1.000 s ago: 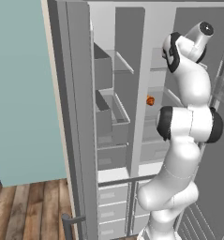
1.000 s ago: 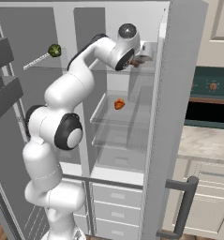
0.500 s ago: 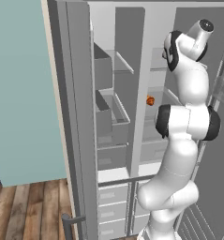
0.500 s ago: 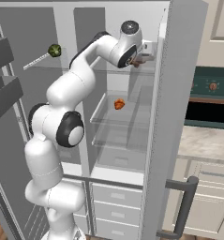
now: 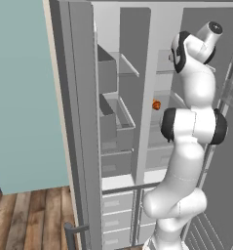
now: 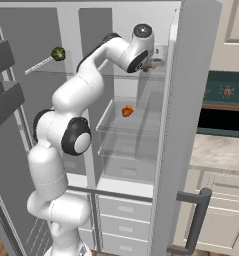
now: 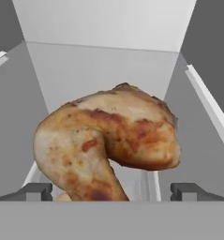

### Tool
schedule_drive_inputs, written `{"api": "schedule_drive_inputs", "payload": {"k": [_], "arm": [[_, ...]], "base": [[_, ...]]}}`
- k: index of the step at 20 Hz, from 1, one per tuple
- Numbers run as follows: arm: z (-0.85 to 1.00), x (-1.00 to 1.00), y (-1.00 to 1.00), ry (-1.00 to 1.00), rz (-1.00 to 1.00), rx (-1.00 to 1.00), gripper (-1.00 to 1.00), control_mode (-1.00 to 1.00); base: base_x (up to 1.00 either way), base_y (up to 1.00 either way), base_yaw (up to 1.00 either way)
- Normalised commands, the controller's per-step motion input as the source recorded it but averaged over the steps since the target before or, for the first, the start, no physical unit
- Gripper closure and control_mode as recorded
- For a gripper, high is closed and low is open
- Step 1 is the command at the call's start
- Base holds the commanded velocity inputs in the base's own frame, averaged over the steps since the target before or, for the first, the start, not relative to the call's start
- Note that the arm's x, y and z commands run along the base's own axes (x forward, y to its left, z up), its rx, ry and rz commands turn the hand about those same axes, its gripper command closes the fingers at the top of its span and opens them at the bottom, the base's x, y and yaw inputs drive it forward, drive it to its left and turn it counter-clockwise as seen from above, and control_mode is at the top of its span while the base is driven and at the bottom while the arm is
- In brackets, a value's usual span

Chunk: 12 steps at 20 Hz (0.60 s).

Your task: There's a chicken drumstick in the fridge that needs to be moved to the freezer for freezing. Pick up the chicken drumstick from the fridge, place it on any shelf in the freezer, and close the fridge and freezer doors when done.

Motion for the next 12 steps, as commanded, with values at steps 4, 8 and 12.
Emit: {"api": "schedule_drive_inputs", "payload": {"k": [4,8,12], "arm": [[-0.14,0.12,0.0,0.04,0.04,0.0,-1.0,-1.0],[-0.13,0.12,0.0,0.01,0.03,0.0,-1.0,-1.0],[-0.04,0.08,0.0,0.0,0.03,0.0,-1.0,-1.0]], "base": [[0.0,0.0,0.0],[0.0,0.0,0.0],[0.0,0.0,0.0]]}}
